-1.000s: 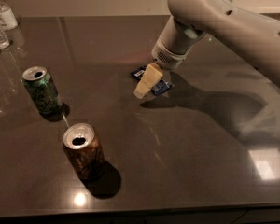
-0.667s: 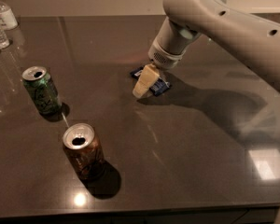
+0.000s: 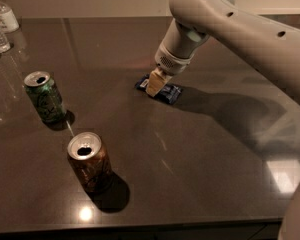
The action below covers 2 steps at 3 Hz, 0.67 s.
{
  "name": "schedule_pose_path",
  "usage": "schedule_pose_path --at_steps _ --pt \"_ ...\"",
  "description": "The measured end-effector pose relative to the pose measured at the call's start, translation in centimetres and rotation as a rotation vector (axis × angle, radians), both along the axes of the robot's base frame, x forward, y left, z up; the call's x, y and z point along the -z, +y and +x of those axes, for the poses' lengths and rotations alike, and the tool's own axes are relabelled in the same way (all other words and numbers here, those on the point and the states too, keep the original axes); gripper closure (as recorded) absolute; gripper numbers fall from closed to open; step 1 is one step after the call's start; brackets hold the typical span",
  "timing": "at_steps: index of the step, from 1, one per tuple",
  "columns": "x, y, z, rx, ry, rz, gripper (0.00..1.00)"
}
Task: Move rxbar blueberry near orange can
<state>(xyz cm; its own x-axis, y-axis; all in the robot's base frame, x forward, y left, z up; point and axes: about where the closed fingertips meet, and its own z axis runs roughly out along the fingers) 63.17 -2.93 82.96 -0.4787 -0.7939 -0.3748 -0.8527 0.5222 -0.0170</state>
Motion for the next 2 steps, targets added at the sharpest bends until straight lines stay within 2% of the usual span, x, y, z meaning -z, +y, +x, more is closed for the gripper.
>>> schedule_pose_path --at_steps 1,2 --pt "-0.4 0.0 0.0 0.0 0.0 0.0 0.83" --pt "-1.5 -0.9 -1.3 -0.016 -0.012 0.012 1.0"
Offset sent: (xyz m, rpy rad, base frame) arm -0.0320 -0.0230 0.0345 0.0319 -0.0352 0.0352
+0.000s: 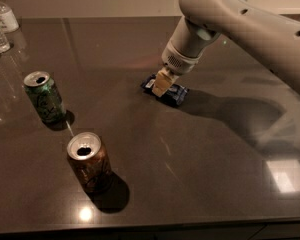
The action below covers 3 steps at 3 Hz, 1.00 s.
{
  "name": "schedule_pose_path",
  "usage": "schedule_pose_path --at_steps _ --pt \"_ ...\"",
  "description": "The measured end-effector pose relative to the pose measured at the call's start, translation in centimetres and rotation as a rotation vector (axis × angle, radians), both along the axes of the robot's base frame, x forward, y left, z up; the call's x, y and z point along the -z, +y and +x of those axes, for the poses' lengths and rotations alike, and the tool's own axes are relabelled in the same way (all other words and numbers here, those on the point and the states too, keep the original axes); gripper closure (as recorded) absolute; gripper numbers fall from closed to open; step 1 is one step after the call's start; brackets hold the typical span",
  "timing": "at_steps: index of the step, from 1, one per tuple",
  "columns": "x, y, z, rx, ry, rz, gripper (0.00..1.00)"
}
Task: Move rxbar blueberry near orange can
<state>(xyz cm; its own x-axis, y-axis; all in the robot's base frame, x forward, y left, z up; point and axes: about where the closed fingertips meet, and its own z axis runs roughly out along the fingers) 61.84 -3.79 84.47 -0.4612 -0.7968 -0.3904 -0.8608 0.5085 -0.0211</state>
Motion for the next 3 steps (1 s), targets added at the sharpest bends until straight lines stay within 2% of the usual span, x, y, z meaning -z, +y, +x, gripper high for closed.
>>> schedule_pose_path --at_steps 1,3 --pt "-1.5 -0.7 -2.4 -0.034 0.003 0.027 1.0" --pt "-3.7 0.4 -8.6 -0.152 0.024 0.079 1.0"
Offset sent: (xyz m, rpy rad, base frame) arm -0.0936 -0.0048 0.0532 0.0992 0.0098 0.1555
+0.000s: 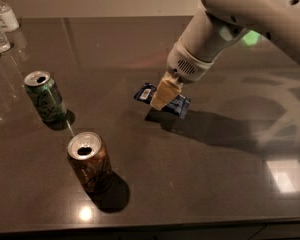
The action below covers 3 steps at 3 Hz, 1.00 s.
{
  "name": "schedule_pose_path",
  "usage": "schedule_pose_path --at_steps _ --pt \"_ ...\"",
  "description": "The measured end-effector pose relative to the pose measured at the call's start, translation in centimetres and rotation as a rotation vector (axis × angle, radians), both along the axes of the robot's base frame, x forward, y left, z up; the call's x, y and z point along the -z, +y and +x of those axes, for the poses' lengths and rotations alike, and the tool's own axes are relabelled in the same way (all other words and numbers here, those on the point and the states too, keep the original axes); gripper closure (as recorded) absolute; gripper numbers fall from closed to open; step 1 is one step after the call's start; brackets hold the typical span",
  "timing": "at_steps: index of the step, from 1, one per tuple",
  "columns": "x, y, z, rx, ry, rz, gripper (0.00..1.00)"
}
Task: Move rxbar blueberry near orange can
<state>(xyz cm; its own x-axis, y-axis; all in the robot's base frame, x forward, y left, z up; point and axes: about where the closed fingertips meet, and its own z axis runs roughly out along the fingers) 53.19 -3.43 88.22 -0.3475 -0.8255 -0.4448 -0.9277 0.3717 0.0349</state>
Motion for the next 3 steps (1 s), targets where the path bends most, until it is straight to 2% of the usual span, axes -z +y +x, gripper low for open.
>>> schedule_pose_path --at_steps 2,3 --pt "0.3 2.0 -6.1 -0.119 0.035 0.011 1.0" --pt "0.8 2.7 -8.6 -0.158 0.056 0.009 1.0"
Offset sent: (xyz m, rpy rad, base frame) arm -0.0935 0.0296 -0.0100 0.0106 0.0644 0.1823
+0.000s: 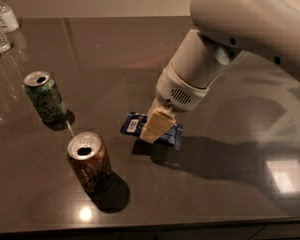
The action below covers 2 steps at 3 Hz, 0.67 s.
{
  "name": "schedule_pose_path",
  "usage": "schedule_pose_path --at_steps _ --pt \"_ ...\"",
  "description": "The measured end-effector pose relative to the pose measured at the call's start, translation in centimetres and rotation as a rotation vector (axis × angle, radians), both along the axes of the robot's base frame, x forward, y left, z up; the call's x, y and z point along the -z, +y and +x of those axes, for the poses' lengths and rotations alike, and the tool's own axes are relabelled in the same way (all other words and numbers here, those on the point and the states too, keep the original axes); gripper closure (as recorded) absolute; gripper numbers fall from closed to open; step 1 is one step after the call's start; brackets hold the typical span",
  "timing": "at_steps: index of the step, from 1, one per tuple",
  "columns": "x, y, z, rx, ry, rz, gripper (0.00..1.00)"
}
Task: Move rxbar blueberry near orange can
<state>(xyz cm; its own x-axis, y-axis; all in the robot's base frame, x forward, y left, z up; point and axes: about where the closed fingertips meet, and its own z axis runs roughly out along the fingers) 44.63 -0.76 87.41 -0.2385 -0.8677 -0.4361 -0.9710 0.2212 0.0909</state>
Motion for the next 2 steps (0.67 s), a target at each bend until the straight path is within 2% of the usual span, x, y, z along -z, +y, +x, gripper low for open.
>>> schedule_pose_path --at_steps 2 --pt "0.5 0.6 -3.7 -0.048 0.025 -0.008 1.0"
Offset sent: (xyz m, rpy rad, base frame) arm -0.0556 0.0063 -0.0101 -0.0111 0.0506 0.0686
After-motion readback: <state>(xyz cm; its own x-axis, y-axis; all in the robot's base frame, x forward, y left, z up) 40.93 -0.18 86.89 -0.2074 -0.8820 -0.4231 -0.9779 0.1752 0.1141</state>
